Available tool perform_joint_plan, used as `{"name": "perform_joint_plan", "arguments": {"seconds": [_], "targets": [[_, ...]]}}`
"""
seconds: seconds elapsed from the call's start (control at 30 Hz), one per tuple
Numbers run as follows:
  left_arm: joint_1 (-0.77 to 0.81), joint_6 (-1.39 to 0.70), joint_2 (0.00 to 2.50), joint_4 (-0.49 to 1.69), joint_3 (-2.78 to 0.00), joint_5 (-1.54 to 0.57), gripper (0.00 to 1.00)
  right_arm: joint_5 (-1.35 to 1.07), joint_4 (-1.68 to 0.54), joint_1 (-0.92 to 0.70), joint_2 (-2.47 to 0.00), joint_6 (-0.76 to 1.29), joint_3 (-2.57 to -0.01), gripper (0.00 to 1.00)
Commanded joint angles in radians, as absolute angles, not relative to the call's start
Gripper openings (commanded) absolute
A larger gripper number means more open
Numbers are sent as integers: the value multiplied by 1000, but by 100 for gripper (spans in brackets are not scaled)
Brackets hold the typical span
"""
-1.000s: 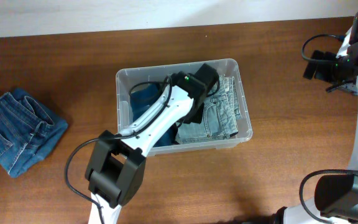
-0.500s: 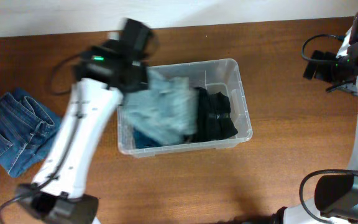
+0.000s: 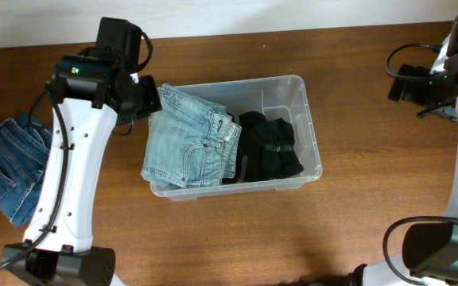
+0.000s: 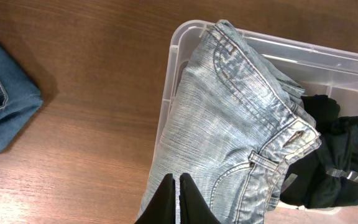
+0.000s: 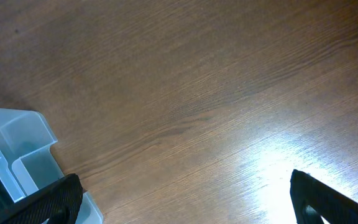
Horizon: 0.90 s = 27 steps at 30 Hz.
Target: Pack container
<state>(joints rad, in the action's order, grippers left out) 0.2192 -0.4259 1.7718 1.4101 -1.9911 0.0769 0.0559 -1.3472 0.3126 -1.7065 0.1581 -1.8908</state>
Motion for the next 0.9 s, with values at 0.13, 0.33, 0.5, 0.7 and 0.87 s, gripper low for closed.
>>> {"name": "perform_joint_plan", "arguments": {"seconds": [0.13,0.33,0.5,0.7,0.87], "targets": [[223,-381,1751,1411,-1977,59,10,64,-1347,315,-1707,165,-1899,99],[223,-313,1758,1402,-1972,59,73,64,-1347,315,-1707,165,-1899,99],[239,-281,1763,1317,-1880,56,77,64,-1347,315,-1707,165,-1899,99],[273,-229,1763,1259,-1834,55,40,64,-1347,315,-1707,165,-1899,99],[345,-229,1763,1324,-1834,57,23,64,-1347,315,-1707,165,-1899,99]]}}
